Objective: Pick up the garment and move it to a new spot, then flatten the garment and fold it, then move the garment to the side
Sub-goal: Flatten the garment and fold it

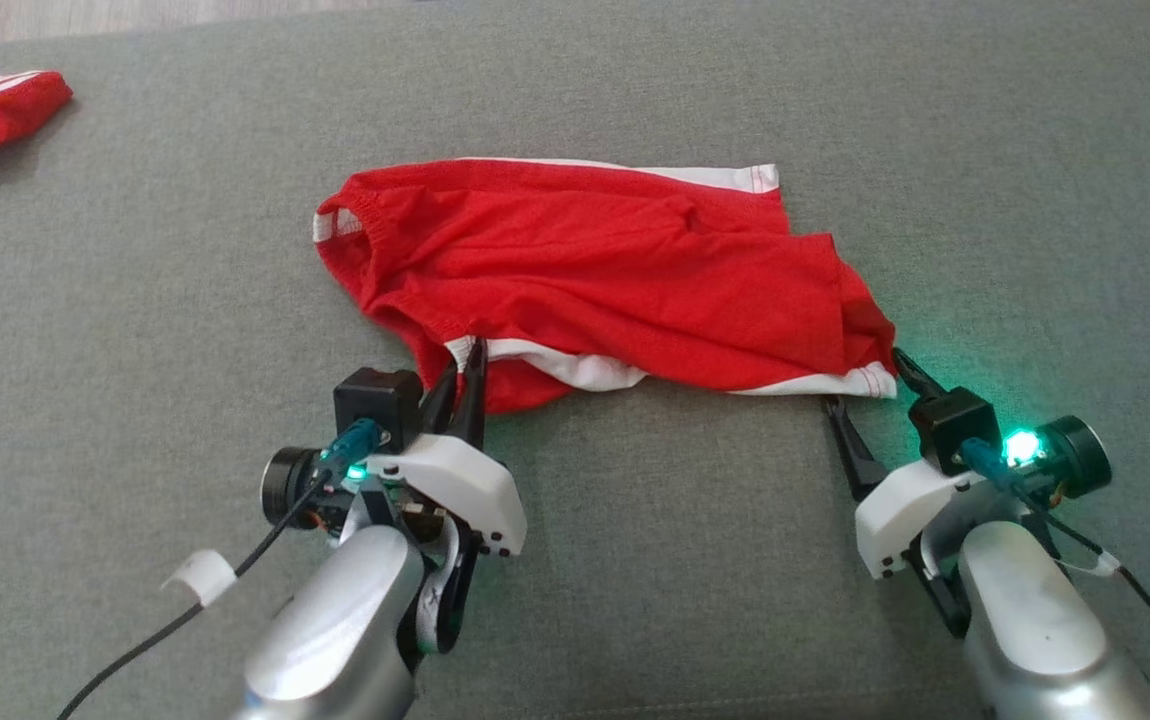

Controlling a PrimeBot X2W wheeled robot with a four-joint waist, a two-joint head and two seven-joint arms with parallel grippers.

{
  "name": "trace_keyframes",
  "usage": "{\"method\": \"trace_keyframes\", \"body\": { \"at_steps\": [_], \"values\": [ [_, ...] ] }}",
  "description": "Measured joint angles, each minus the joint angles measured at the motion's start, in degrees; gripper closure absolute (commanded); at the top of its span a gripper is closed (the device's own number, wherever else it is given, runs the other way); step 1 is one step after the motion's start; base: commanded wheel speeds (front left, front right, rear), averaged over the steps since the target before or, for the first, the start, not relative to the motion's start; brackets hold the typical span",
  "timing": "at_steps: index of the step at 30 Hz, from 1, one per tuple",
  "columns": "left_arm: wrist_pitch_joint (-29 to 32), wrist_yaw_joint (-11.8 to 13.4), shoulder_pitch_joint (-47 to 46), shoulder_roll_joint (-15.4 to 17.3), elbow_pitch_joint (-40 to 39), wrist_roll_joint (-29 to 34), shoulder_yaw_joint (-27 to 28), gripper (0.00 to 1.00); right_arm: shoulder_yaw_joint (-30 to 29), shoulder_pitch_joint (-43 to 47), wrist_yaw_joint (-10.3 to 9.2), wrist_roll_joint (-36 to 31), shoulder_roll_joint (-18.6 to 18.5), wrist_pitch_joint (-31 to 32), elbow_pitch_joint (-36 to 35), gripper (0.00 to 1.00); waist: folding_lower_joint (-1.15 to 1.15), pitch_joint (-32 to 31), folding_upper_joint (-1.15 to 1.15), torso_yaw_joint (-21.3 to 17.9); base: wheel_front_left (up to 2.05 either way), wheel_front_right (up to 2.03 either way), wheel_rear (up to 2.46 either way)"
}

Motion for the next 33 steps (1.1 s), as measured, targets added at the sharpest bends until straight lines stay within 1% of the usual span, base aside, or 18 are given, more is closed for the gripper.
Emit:
{"method": "trace_keyframes", "body": {
  "at_steps": [6,8,9,10,11,14,16,20,23,24,27,30,31,33],
  "values": [
    [0.0,0.0,0.0,0.2,-0.1,-0.2,0.0,1.0,-0.7,1.6,0.0,-0.4,1.3,0.0,-1.7,0.03,0.0,0.1,0.0,0.1,0.0,0.0,0.0],
    [0.0,0.0,0.0,0.4,-0.3,-0.4,0.0,1.0,-0.7,2.2,0.0,-0.4,1.7,0.1,-2.0,0.11,0.0,0.1,0.0,0.1,0.0,0.0,0.0],
    [0.0,0.0,0.0,0.4,-0.3,-0.5,0.0,1.0,-0.7,2.2,0.0,-0.4,1.7,0.1,-2.1,0.2,0.0,0.1,0.0,0.2,0.0,0.0,0.0],
    [0.0,0.0,0.0,0.4,-0.3,-0.5,0.0,1.0,-0.7,2.2,0.0,-0.4,1.7,0.1,-2.1,0.32,0.0,0.2,0.0,0.2,0.0,0.0,0.0],
    [0.0,0.0,0.0,0.5,-0.4,-0.5,0.0,1.0,-0.6,2.2,0.0,-0.4,1.7,0.2,-2.1,0.51,0.0,0.2,0.0,0.2,0.0,0.0,0.0],
    [0.0,0.0,0.0,0.5,-0.5,-0.5,0.0,1.0,-0.7,2.2,0.0,-0.4,1.7,0.8,-2.3,0.76,0.0,0.2,0.0,0.4,0.0,0.0,0.0],
    [-0.3,0.0,0.0,0.5,-0.6,-0.5,0.0,1.0,-0.7,2.2,0.0,-0.3,1.7,1.4,-2.5,1.0,0.0,0.0,0.0,0.4,0.0,0.0,0.0],
    [-1.6,0.0,0.0,1.0,-1.1,-0.5,0.1,1.0,-1.0,2.3,0.0,2.8,1.7,2.1,-3.5,1.0,0.0,-1.0,0.0,0.4,0.0,0.0,0.0],
    [-2.9,-0.2,0.0,1.5,-2.2,-1.1,0.5,1.0,-0.7,2.6,0.0,6.5,1.7,2.7,-6.2,1.0,0.0,-2.3,0.0,0.3,0.0,0.0,0.0],
    [-3.2,-0.6,0.0,1.7,-3.0,-1.4,0.6,1.0,-0.4,2.7,0.0,8.0,1.7,3.1,-7.5,1.0,0.0,-2.8,0.0,0.3,0.0,0.0,0.0],
    [-4.1,-0.6,0.1,2.9,-5.6,-2.0,1.9,1.0,1.1,3.8,0.0,11.2,0.7,5.4,-13.0,1.0,0.0,-4.7,0.0,0.1,0.0,0.0,0.0],
    [-4.6,-1.1,0.6,4.9,-9.3,-2.6,3.2,1.0,2.0,6.0,0.0,14.1,-1.8,8.3,-19.6,1.0,0.0,-7.1,0.0,0.0,0.0,0.0,0.0],
    [-4.6,-1.1,0.6,4.9,-9.3,-2.6,3.2,1.0,2.0,6.0,0.0,14.1,-1.8,8.3,-19.6,1.0,0.0,-7.1,0.0,0.0,0.0,0.0,0.0],
    [-4.6,-1.0,1.7,6.2,-12.5,-2.7,4.1,1.0,2.0,7.5,0.0,15.6,-3.8,10.9,-24.8,1.0,-0.01,-9.0,0.0,0.0,0.0,0.0,0.0]
  ]
}}
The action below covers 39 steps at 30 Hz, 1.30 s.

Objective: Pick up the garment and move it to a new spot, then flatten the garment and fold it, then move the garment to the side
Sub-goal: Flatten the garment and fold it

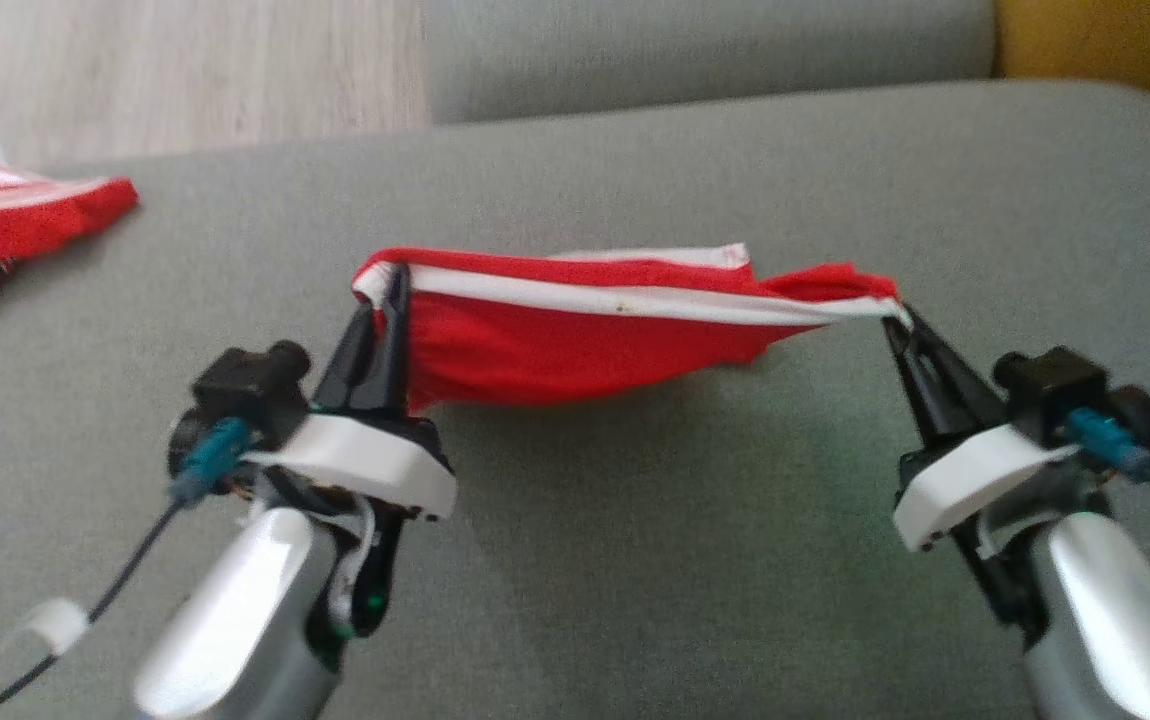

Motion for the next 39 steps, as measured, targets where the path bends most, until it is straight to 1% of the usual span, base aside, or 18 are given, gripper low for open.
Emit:
{"method": "trace_keyframes", "body": {
  "at_steps": [3,6,7,10,14,18,20,22,26,29,32,34,36,39],
  "values": [
    [0.4,0.0,1.3,2.4,-5.3,-0.4,1.2,1.0,-0.5,1.7,0.0,1.6,-2.0,3.6,-8.2,1.0,0.0,-2.9,0.0,0.0,0.0,0.0,0.0],
    [1.7,0.4,1.5,5.5,-12.4,-0.4,2.8,1.0,-1.5,2.7,0.0,3.2,-3.0,7.4,-17.0,1.0,-0.01,-5.7,0.0,-0.1,0.0,0.0,0.0],
    [3.9,0.7,0.5,8.4,-19.5,-0.1,4.3,1.0,-3.1,2.9,0.0,3.3,-4.2,11.5,-25.3,1.0,-0.01,-7.8,0.0,-0.1,0.0,0.0,0.0],
    [6.6,1.1,-1.7,10.8,-26.2,0.1,5.7,1.0,-4.4,2.9,0.0,3.3,-4.9,15.7,-33.4,1.0,-0.01,-9.3,0.0,-0.2,0.0,0.0,0.0],
    [10.8,1.6,-5.5,13.0,-32.2,0.4,7.1,1.0,-6.2,2.9,0.0,3.3,-5.8,20.7,-41.0,1.0,-0.01,-9.8,0.0,-0.4,0.0,0.0,0.0],
    [13.8,1.5,-8.0,13.7,-33.6,0.1,7.2,1.0,-6.8,2.6,0.0,3.3,-5.8,24.2,-44.2,1.0,0.0,-9.0,0.0,-0.7,0.0,0.0,0.0],
    [14.4,1.3,-8.3,13.6,-32.8,-1.6,7.2,1.0,-6.8,1.8,0.0,3.5,-6.0,25.2,-43.7,1.0,0.0,-8.1,0.0,-0.8,0.0,0.0,0.0],
    [14.8,0.4,-8.4,13.3,-30.7,-2.9,7.0,1.0,-6.6,0.6,0.0,4.5,-5.9,25.6,-42.2,1.0,0.0,-7.0,0.0,-1.0,0.0,0.0,0.0],
    [15.2,-2.9,-11.5,12.8,-23.4,-3.9,6.0,1.0,-4.5,-4.5,0.0,6.3,-5.8,26.1,-34.1,1.0,0.01,-3.9,0.0,-1.6,0.0,0.0,0.0],
    [14.6,-5.8,-18.4,12.0,-16.5,-3.5,5.2,1.0,-3.0,-13.3,0.0,6.3,-5.9,25.2,-25.3,1.0,0.03,-0.5,0.0,-2.0,0.0,0.0,0.0],
    [11.4,-8.4,-27.7,10.2,-9.1,-1.6,5.3,1.0,-2.5,-25.5,0.0,4.7,-5.5,21.9,-16.6,1.0,0.03,3.2,0.0,-2.5,0.0,0.0,0.0],
    [8.0,-9.6,-34.0,8.3,-5.0,-0.6,5.9,1.0,-2.9,-33.2,0.0,2.7,-5.2,19.1,-12.0,1.0,0.03,5.6,0.0,-2.8,0.0,0.0,0.0],
    [5.3,-10.7,-38.9,6.6,-1.5,0.1,6.3,1.0,-4.3,-39.1,0.0,0.8,-4.1,16.6,-8.2,1.0,0.03,7.8,0.0,-3.0,0.0,0.0,0.0],
    [2.3,-11.7,-42.4,4.5,2.8,0.4,6.6,1.0,-5.4,-43.4,0.0,-2.2,-2.6,13.5,-3.8,1.0,0.02,11.1,0.0,-3.2,0.0,0.0,0.0]
  ]
}}
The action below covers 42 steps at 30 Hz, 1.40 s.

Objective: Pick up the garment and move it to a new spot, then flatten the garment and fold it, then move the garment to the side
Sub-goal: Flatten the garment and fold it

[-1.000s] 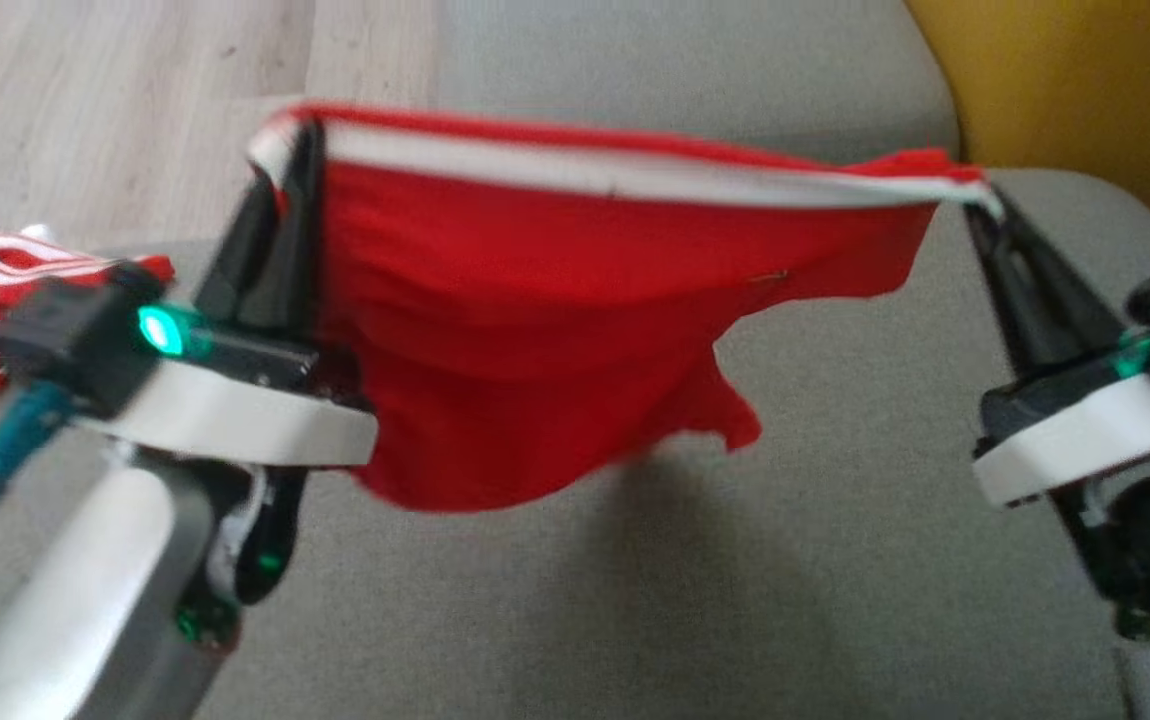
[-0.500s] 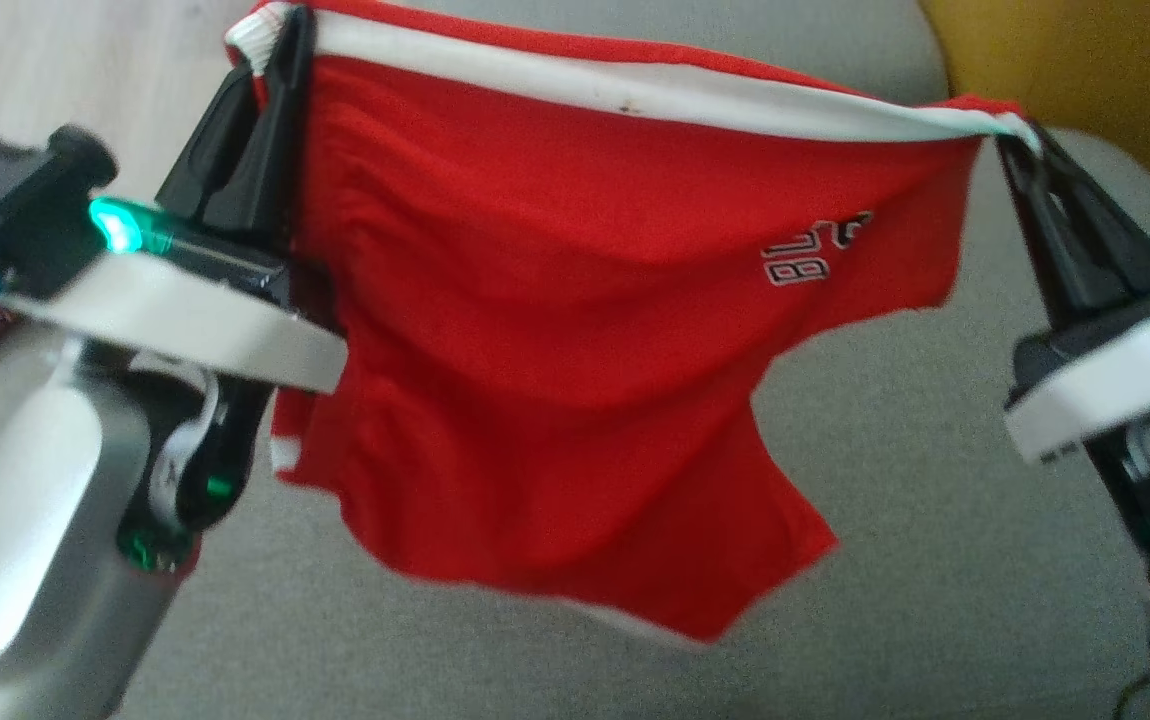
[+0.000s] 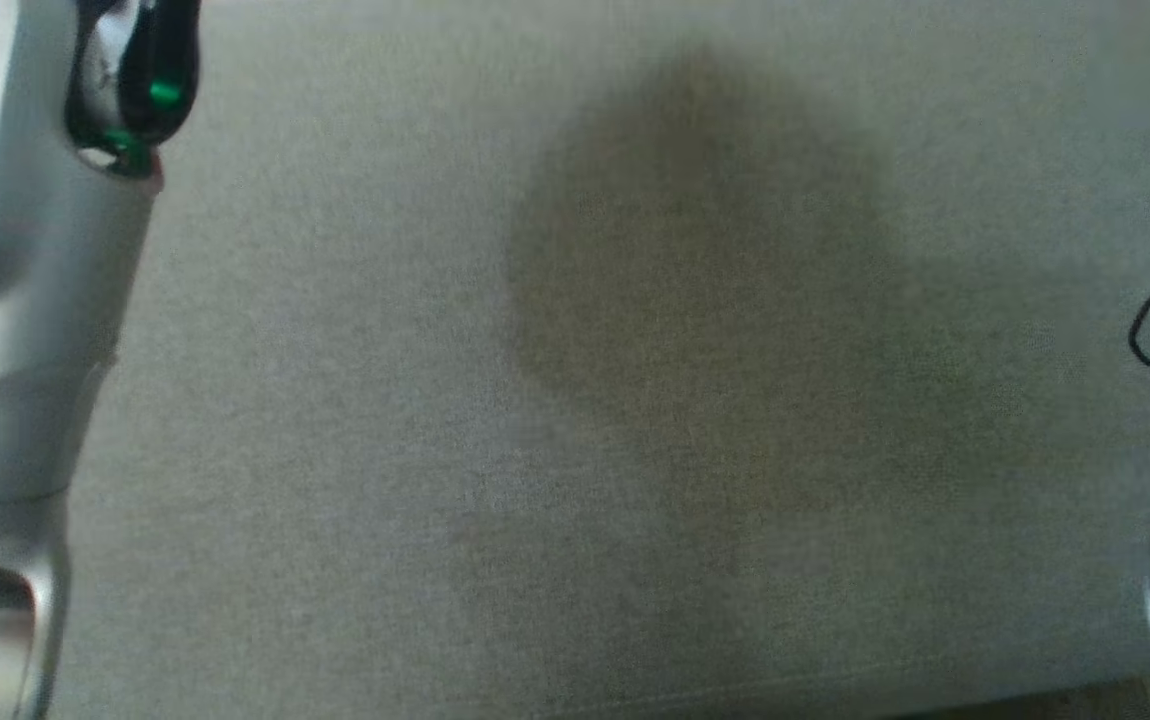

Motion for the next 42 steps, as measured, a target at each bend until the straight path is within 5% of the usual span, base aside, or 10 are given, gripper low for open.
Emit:
{"method": "trace_keyframes", "body": {
  "at_steps": [11,18,28,42],
  "values": [
    [-7.3,-2.4,14.7,-5.0,10.4,-1.6,-4.5,1.0,-5.6,11.0,0.01,-1.0,6.4,-8.4,17.7,1.0,0.0,8.7,0.0,0.4,0.0,0.0,0.0],
    [-11.7,-2.4,24.3,-5.5,9.4,-1.6,-6.0,1.0,-5.7,17.4,0.05,1.1,7.0,-12.3,18.4,1.0,-0.02,7.2,0.0,0.9,0.0,0.0,0.0],
    [-13.8,0.6,41.0,-5.4,-1.6,-1.6,-7.3,1.0,-7.0,35.4,0.05,4.3,7.0,-11.9,4.6,1.0,-0.03,0.5,0.0,0.7,0.0,0.0,0.0],
    [-12.5,6.9,67.1,-3.1,-18.2,-5.1,-11.8,1.0,-12.7,69.4,0.05,4.8,9.9,5.9,-26.3,1.0,-0.04,-12.7,0.0,1.2,0.0,0.0,0.0]
  ]
}}
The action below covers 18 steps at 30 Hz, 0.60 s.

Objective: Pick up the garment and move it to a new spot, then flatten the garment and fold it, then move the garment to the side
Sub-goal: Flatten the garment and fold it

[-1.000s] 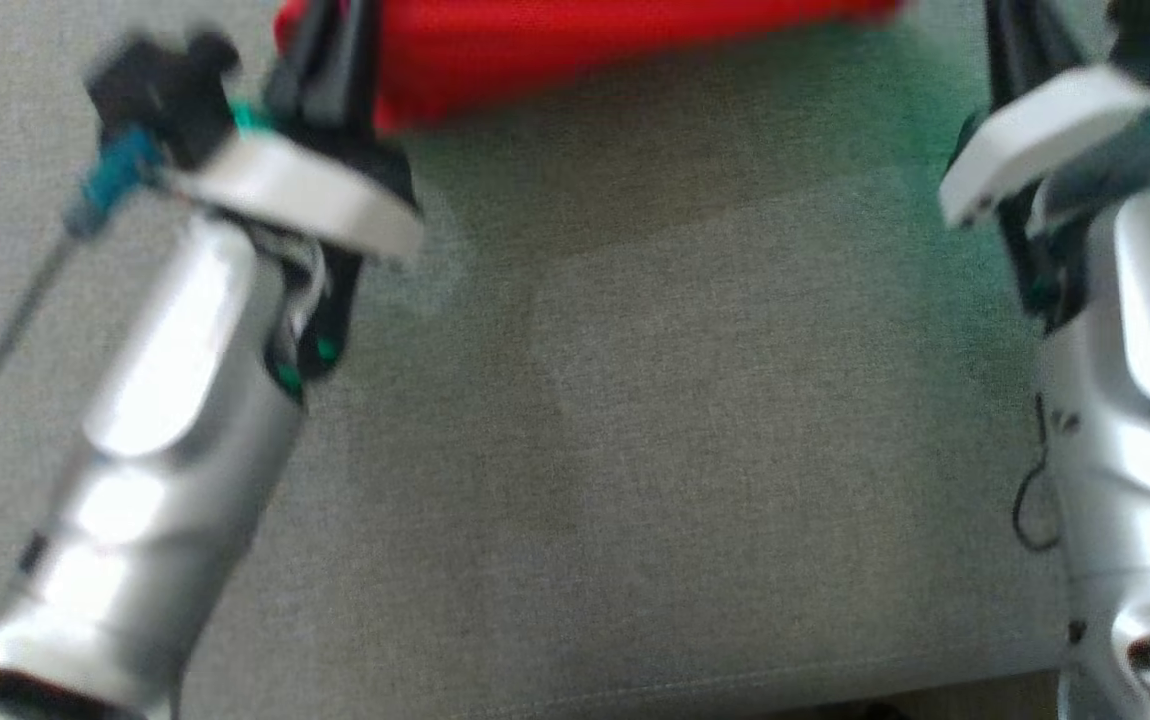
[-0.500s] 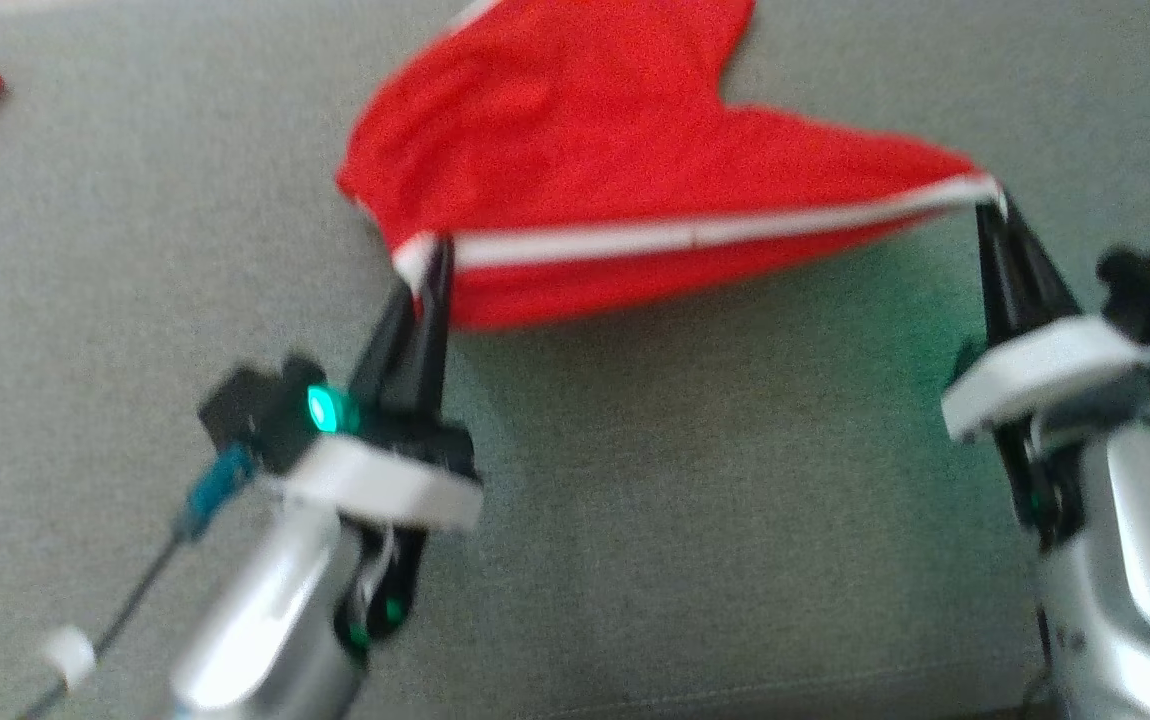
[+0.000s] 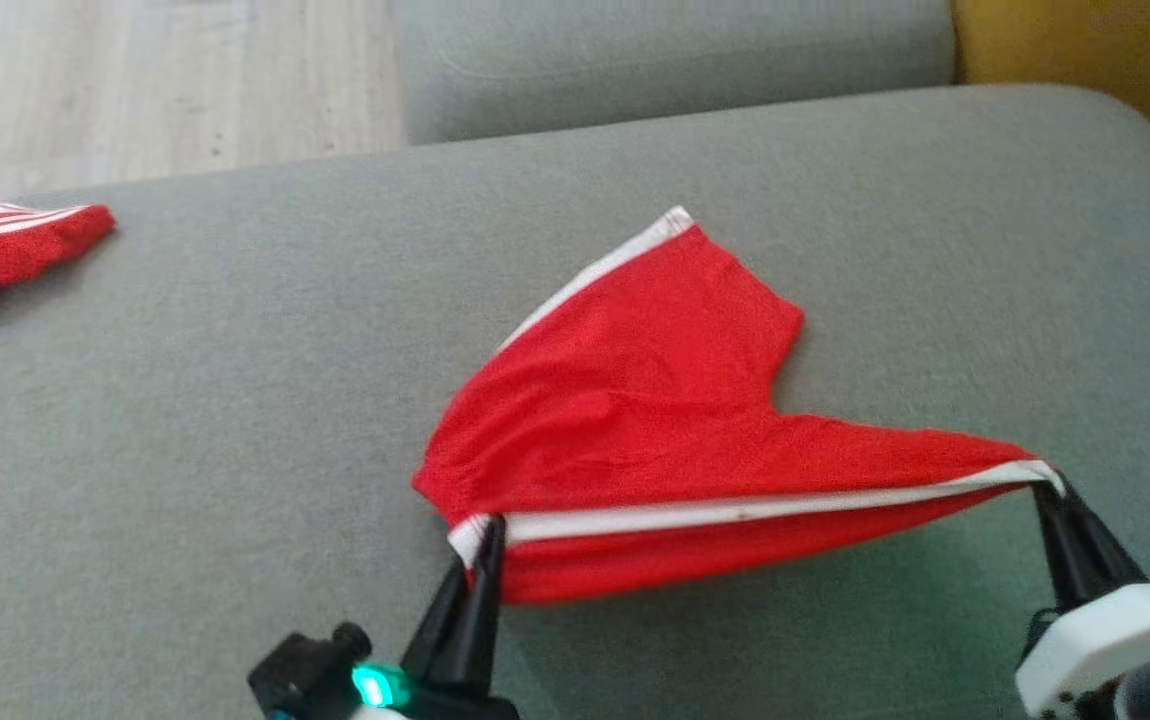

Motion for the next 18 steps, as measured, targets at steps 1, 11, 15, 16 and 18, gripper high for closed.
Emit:
{"method": "trace_keyframes", "body": {
  "at_steps": [1,11,15,16,18],
  "values": [
    [0.4,0.1,0.6,0.2,-0.3,0.0,-0.6,1.0,-0.5,0.4,0.0,0.0,0.0,1.0,-0.8,1.0,0.0,-0.1,0.0,0.3,0.0,0.0,0.0],
    [2.1,-0.2,-1.8,-3.0,2.7,-2.0,-1.9,1.0,-0.4,-9.9,0.0,-0.3,-3.4,9.9,2.9,1.0,0.03,4.4,0.0,4.5,0.0,0.0,0.0],
    [2.1,-0.3,-7.2,-6.4,7.0,-3.9,-0.6,1.0,2.0,-19.4,0.0,0.5,-7.5,13.4,8.5,1.0,0.04,7.5,0.0,6.6,0.0,0.0,0.0],
    [2.2,-0.5,-8.8,-7.0,8.2,-4.2,-0.3,1.0,2.8,-21.8,0.0,1.0,-8.4,14.3,10.2,1.0,0.04,8.3,0.0,7.0,0.0,0.0,0.0],
    [2.3,-0.8,-13.1,-8.7,11.7,-5.3,0.6,1.0,5.3,-29.1,0.0,1.8,-10.9,16.0,15.3,1.0,0.04,10.8,0.0,8.5,0.0,0.0,0.0]
  ]
}}
